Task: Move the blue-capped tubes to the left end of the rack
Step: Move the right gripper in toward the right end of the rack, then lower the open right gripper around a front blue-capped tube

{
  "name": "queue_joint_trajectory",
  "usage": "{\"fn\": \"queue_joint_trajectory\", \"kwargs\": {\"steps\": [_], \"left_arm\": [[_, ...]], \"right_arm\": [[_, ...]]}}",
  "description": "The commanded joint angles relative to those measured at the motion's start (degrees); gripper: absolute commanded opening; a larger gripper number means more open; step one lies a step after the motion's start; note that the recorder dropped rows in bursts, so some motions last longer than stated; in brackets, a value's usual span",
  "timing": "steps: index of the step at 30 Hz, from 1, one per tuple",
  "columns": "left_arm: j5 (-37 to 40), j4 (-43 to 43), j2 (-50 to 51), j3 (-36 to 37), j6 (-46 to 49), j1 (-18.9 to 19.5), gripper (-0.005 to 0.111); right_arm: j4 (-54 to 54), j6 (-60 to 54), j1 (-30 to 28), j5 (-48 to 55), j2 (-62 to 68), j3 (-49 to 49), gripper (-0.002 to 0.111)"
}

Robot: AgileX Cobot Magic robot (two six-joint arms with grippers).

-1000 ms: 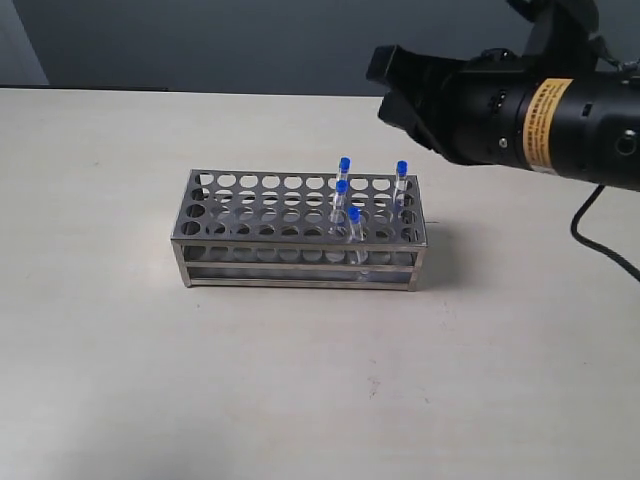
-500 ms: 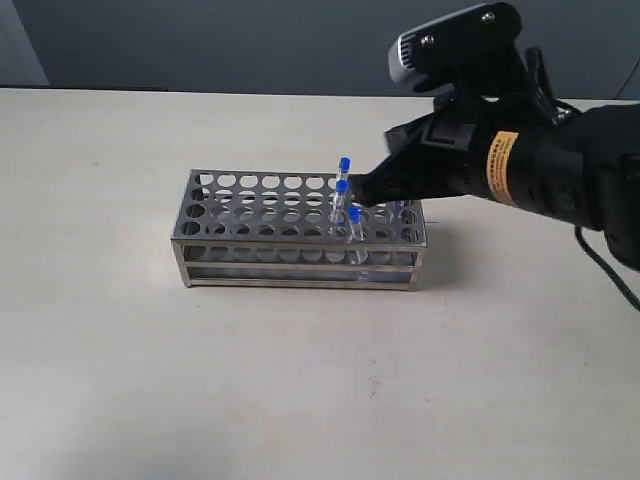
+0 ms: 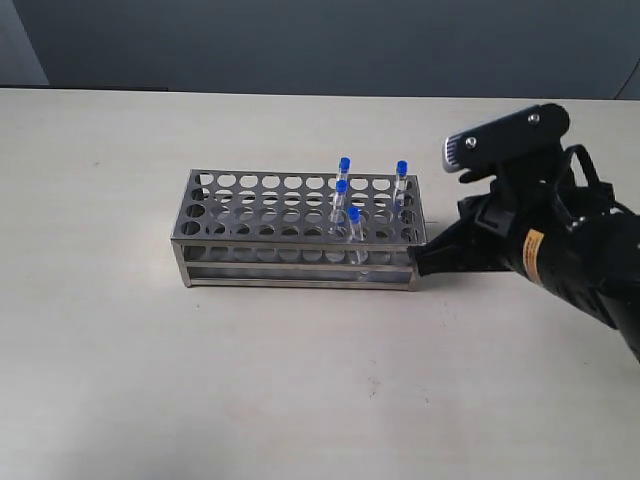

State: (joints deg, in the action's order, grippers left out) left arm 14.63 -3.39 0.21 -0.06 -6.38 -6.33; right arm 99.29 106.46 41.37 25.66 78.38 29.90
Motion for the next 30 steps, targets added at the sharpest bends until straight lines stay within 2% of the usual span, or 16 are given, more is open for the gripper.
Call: {"fn": "queue_joint_trajectory", "kwargs": {"steps": [1, 5, 12, 14, 16, 19, 22, 23, 30], "left_arm": [[-0.5, -0.3, -0.2, 0.1, -0.1, 0.0, 0.000], [-0.5, -0.3, -0.2, 0.1, -0.1, 0.0, 0.000], [-0.5, -0.3, -0.2, 0.1, -0.1, 0.0, 0.000], [-0.5, -0.3, -0.2, 0.1, -0.1, 0.0, 0.000], [-0.5, -0.3, -0.2, 0.1, -0.1, 0.0, 0.000], [-0.5, -0.3, -0.2, 0.1, -0.1, 0.0, 0.000], [-0.5, -0.3, -0.2, 0.1, -0.1, 0.0, 0.000], [-0.5, -0.3, -0.2, 0.1, -0.1, 0.0, 0.000], [-0.5, -0.3, -0.2, 0.1, -0.1, 0.0, 0.000]], "right_arm": [[0.7, 4.4, -0.2, -5.8, 0.1, -0.3, -0.001], [0.7, 2.3, -0.1, -15.8, 0.1, 2.4, -0.001], [0.7, -1.3, -0.1, -12.8, -0.2, 3.2, -0.001], [0.7, 2.7, -0.1, -14.8, -0.8, 4.2, -0.001], [0.7, 4.7, -0.1, -18.2, -1.8, 6.2, -0.001], [-5.0, 6.1, -0.2, -27.0, -3.0, 12.9, -0.001], [-4.0, 7.4, -0.9, -33.8, -3.0, 15.7, -0.001], [-0.5, 7.3, -0.9, -35.0, -3.0, 16.0, -0.001], [0.7, -12.9, -0.9, -42.8, -3.0, 15.5, -0.001]]}}
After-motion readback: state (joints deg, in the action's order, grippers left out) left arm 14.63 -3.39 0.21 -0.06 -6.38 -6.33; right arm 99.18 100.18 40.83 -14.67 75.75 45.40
